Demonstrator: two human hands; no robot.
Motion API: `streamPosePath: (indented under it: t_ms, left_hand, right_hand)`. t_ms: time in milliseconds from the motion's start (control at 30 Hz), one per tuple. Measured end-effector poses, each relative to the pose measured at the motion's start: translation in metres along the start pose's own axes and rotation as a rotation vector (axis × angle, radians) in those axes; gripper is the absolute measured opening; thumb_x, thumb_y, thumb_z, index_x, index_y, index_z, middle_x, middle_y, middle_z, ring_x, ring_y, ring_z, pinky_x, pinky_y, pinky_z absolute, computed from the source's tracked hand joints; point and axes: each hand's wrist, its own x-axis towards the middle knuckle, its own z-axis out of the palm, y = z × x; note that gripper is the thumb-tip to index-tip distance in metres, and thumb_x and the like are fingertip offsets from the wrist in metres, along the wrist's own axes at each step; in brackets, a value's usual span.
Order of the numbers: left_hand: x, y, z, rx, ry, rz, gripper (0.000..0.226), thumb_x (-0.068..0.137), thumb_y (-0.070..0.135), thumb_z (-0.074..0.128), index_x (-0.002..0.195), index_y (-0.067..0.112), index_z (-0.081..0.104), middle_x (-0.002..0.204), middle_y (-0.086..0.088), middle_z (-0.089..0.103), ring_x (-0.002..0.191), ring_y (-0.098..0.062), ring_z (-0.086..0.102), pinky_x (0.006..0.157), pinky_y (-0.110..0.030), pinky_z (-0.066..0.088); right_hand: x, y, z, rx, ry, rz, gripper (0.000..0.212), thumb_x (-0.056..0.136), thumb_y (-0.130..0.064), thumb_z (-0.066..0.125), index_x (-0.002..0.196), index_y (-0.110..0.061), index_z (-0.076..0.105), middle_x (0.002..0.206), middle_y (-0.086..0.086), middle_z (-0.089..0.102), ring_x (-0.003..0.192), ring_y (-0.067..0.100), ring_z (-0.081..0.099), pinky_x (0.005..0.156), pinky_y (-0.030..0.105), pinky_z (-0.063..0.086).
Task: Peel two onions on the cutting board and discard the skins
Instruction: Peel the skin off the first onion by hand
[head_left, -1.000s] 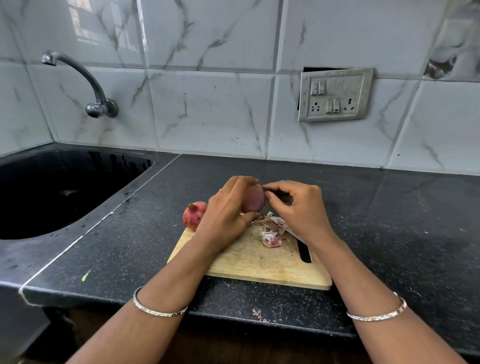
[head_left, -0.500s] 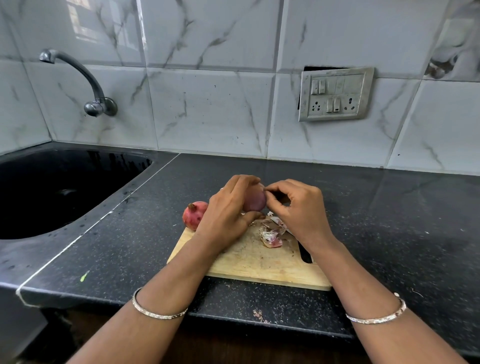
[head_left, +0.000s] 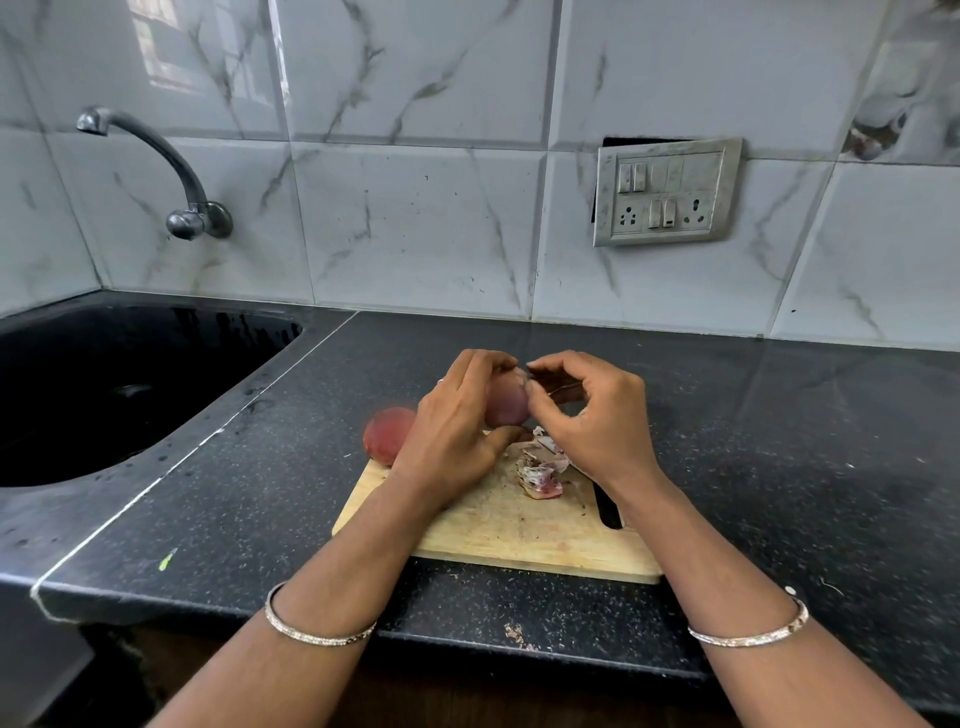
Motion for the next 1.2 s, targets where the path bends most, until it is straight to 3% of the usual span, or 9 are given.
streamPosePath:
  t_ms: [333, 733, 1000, 1200]
  left_hand:
    - [-0.0004, -0.0007, 0.0001, 0.013, -0.022, -0.004, 0.065, 0.076, 0.029, 0.087, 0.130, 0.018, 0.052, 0.127, 0.005, 0.055, 0.110, -0.013, 0.057, 0.090, -0.045, 0.053]
    - [-0.0002, -0.0012, -0.0003, 0.018, 0.013, -0.013, 0.064, 0.078, 0.032, 0.086, 0.130, 0.017, 0.053, 0.125, 0.004, 0.055, 0.108, -0.011, 0.057, 0.089, -0.034, 0.051]
    - [-0.0006, -0.0003, -0.0008, 0.044, -0.016, -0.016, 0.064, 0.079, 0.031, 0.085, 0.133, 0.018, 0.051, 0.129, 0.005, 0.054, 0.110, -0.012, 0.057, 0.091, -0.031, 0.049]
    - [-0.0016, 0.0000, -0.0004, 0.046, -0.011, -0.007, 0.064, 0.080, 0.032, 0.084, 0.133, 0.018, 0.051, 0.129, 0.004, 0.055, 0.109, -0.013, 0.058, 0.088, -0.035, 0.050]
  right_hand:
    - [0.0006, 0.0039, 0.0018, -0.137, -0.028, -0.098, 0.005, 0.086, -0.010, 0.076, 0.091, -0.009, 0.074, 0.085, -0.002, 0.068, 0.077, 0.012, 0.062, 0.068, 0.032, 0.055]
    - [0.0000, 0.0001, 0.0003, -0.106, -0.055, -0.057, 0.009, 0.086, -0.012, 0.075, 0.094, -0.012, 0.073, 0.087, -0.005, 0.069, 0.078, 0.005, 0.063, 0.071, 0.022, 0.053]
    - [-0.0016, 0.0027, 0.0015, -0.197, -0.041, -0.122, 0.006, 0.085, -0.015, 0.077, 0.090, -0.011, 0.078, 0.081, -0.001, 0.071, 0.071, 0.013, 0.065, 0.064, 0.037, 0.057]
    - [-0.0026, 0.0005, 0.0060, -0.335, -0.009, -0.181, 0.006, 0.084, -0.009, 0.077, 0.087, -0.008, 0.071, 0.079, 0.002, 0.066, 0.069, 0.018, 0.062, 0.060, 0.036, 0.055]
